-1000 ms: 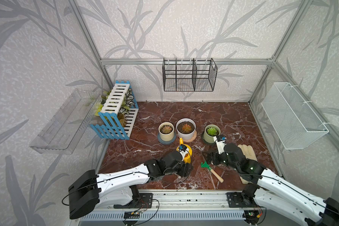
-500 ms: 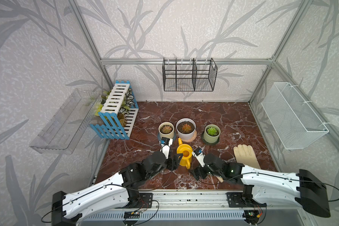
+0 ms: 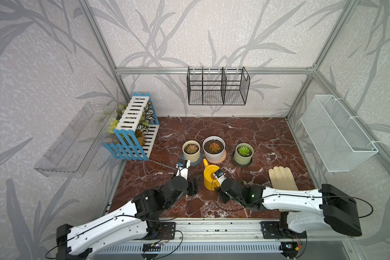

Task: Water the succulent around the soil edge
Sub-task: Pick up the watering can from the center of the board, then water the soil of the potted plant with water.

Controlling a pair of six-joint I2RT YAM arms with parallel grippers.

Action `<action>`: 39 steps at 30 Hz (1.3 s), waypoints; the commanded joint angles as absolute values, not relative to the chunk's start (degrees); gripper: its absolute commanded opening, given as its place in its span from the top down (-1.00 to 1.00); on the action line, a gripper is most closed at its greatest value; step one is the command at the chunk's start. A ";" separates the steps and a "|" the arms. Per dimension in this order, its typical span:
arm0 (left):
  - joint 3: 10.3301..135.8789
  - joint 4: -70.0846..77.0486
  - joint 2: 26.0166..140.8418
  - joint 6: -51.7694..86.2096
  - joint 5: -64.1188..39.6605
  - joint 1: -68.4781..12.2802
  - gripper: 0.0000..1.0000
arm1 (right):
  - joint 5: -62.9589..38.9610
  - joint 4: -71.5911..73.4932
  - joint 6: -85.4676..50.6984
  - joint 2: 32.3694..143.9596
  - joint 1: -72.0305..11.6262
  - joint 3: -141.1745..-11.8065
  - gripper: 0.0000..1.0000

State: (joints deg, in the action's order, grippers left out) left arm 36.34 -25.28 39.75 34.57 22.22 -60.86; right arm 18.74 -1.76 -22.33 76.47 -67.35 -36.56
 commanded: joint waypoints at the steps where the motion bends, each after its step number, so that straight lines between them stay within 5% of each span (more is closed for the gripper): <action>1: 38.17 -26.84 39.51 34.04 23.96 -60.99 -0.44 | 19.66 -0.84 -21.03 75.86 -66.95 -35.21 0.17; 7: 38.99 -28.40 39.61 34.11 25.27 -60.98 -0.45 | 14.30 1.83 -16.77 76.65 -66.61 -35.46 0.59; 10: 39.37 -29.78 38.27 34.60 26.80 -60.96 -0.46 | 13.48 -0.20 -15.77 76.09 -66.57 -36.33 1.00; 18: 39.89 -33.21 35.63 35.76 31.35 -60.99 -0.58 | 10.35 -13.64 -16.07 71.43 -65.62 -42.11 1.00; 23: 40.84 -34.07 36.20 35.75 33.21 -60.91 -0.99 | 3.58 -30.29 -18.10 71.18 -62.55 -51.90 1.00; 39: 43.03 -37.20 30.57 36.32 38.73 -60.38 -1.00 | -12.01 -51.06 -15.00 84.62 -53.58 -76.58 1.00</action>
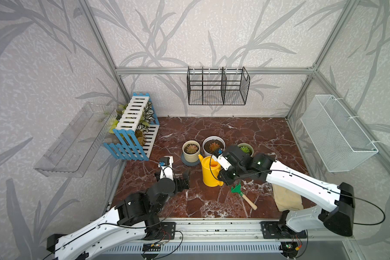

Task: Water the succulent around the soil edge
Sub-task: Water the soil of the potted plant with water.

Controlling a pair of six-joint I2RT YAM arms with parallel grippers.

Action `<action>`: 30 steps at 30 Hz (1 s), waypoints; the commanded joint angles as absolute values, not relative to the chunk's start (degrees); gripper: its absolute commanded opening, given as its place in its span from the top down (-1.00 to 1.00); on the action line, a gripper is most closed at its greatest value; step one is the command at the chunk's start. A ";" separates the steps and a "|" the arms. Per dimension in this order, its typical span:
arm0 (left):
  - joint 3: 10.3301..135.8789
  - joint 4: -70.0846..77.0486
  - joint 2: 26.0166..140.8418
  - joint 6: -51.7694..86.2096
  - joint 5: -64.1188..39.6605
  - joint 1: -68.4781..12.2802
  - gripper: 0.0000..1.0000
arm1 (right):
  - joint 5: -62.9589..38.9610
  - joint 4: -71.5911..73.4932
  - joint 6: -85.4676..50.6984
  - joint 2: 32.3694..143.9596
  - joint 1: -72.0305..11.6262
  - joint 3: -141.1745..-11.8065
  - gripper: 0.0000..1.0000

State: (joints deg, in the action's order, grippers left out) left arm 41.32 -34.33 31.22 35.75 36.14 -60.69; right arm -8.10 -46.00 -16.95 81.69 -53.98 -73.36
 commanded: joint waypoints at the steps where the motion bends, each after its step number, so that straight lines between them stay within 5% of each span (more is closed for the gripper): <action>1: 43.12 -37.50 30.45 36.44 38.68 -60.38 -1.00 | -12.32 -52.28 -14.68 86.09 -53.39 -78.27 1.00; 23: 42.53 -35.22 32.97 34.98 37.15 -60.21 -1.00 | -12.13 -54.31 -19.31 101.62 -52.40 -95.64 1.00; 30: 41.73 -29.61 34.78 33.02 29.40 -56.23 -1.00 | -10.82 -55.91 -19.75 102.48 -52.40 -97.59 1.00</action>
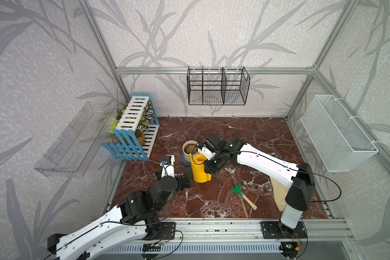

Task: Water the succulent around the soil edge
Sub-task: Water the soil of the potted plant with water.

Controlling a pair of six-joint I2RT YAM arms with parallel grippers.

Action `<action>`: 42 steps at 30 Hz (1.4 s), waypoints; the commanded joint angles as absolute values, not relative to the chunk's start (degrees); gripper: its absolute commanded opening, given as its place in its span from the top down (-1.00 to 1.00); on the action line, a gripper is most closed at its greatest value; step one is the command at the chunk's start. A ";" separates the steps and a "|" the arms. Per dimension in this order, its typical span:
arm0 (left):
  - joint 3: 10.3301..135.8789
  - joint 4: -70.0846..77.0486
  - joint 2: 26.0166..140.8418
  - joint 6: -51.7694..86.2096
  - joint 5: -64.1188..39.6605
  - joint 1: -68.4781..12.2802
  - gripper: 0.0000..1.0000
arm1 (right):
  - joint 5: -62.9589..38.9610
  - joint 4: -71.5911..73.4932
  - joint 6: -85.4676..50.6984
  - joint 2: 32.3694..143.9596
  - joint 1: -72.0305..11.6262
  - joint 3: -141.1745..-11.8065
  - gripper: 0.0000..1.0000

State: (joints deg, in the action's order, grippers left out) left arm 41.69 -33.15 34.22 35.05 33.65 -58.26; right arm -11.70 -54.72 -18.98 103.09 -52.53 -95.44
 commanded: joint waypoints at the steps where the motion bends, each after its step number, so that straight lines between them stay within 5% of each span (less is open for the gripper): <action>1: 41.67 -28.60 35.11 32.31 27.50 -54.40 -1.00 | -10.68 -56.10 -19.82 102.36 -52.41 -97.63 1.00; 6: 40.18 -23.90 37.71 30.27 12.51 -41.98 -1.00 | -9.63 -56.92 -20.08 101.35 -50.01 -96.70 1.00; 16: 38.73 -19.20 40.18 30.25 4.92 -35.69 -1.00 | -7.67 -57.74 -19.20 98.98 -48.34 -95.14 1.00; 42: 36.47 -17.67 39.27 30.07 -0.62 -27.35 -1.00 | -12.59 -56.32 -18.11 102.56 -51.40 -99.30 1.00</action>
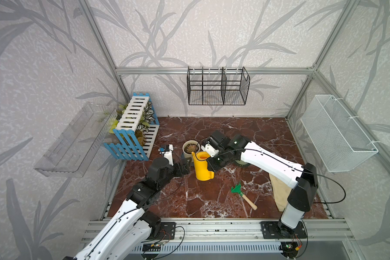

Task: Water the succulent around the soil edge
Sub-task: Water the soil of the potted plant with water.

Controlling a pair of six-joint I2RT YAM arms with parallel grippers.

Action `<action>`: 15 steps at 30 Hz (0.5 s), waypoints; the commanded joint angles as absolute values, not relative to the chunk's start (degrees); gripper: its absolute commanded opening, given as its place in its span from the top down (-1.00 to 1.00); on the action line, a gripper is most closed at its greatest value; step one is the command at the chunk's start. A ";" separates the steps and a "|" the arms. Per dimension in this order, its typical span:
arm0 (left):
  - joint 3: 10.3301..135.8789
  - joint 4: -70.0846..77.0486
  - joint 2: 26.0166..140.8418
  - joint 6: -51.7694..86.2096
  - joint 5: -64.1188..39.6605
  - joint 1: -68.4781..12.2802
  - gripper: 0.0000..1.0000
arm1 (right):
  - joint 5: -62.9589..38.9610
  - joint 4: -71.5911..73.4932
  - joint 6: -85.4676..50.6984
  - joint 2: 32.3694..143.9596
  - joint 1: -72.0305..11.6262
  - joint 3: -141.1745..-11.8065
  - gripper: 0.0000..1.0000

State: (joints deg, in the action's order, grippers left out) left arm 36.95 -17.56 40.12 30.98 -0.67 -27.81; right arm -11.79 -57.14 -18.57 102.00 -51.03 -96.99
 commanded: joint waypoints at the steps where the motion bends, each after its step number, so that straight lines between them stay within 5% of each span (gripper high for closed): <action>1: 36.47 -17.83 38.95 30.04 -0.54 -27.21 -1.00 | -12.54 -56.23 -18.19 102.67 -51.49 -99.52 1.00; 15: 36.38 -18.06 38.28 29.65 -0.20 -26.88 -1.00 | -7.54 -57.59 -19.17 100.88 -51.00 -98.47 1.00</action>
